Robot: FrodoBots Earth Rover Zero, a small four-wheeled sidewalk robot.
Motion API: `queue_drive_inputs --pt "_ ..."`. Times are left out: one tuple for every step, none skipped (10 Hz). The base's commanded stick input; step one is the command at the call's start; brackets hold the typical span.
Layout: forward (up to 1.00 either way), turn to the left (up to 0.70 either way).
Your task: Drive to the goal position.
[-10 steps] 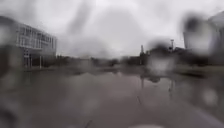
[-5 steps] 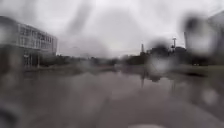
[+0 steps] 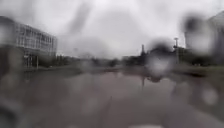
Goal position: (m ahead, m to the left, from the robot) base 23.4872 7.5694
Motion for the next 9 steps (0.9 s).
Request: queue_drive_inputs --pt "1.00 0.01" --pt "1.00 0.02" --pt "1.00 0.02" --pt "1.00 0.02" --pt "1.00 0.02" --pt "1.00 0.02" --pt "1.00 0.02" --pt "1.00 0.02" --pt "1.00 0.02"
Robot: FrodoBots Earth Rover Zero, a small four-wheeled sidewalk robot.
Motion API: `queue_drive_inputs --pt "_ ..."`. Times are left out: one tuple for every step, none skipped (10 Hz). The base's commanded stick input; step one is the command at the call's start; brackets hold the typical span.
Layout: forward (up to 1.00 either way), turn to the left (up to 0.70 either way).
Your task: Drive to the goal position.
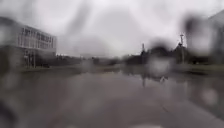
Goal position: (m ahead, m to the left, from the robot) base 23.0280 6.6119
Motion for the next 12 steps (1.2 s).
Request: queue_drive_inputs --pt "1.00 0.02" --pt "1.00 0.02" --pt "1.00 0.02" --pt "1.00 0.02" --pt "1.00 0.02" --pt "1.00 -0.01" --pt "1.00 -0.22" --pt "1.00 -0.32" --pt "1.00 -0.39" --pt "1.00 -0.25" --pt "1.00 -0.07" --pt "1.00 0.02"
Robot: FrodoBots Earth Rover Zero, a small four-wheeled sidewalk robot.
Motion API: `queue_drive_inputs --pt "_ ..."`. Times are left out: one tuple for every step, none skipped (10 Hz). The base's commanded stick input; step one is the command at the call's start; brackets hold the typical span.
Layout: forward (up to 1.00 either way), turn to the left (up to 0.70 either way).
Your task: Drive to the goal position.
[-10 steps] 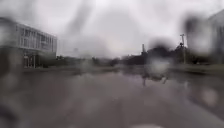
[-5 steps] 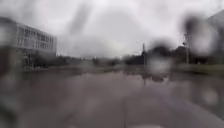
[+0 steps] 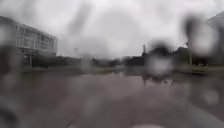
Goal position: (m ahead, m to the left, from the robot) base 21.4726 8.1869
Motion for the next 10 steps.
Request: queue_drive_inputs --pt "1.00 0.02" --pt "1.00 0.02" --pt "1.00 0.02" --pt "1.00 0.02" --pt "1.00 0.01" --pt "1.00 0.01" --pt "1.00 0.02" --pt "1.00 0.01" --pt "1.00 0.02" --pt "1.00 0.01"
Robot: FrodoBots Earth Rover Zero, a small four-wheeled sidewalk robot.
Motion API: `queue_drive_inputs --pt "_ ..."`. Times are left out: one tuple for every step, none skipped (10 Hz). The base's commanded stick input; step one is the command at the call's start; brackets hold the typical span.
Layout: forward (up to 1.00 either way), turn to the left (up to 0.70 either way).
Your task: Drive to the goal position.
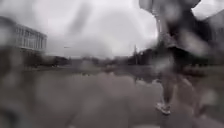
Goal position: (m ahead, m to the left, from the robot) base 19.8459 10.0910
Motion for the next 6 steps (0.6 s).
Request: queue_drive_inputs --pt "1.00 0.00" --pt "1.00 0.02" --pt "1.00 0.00" --pt "1.00 0.01" --pt "1.00 0.01" --pt "1.00 0.01"
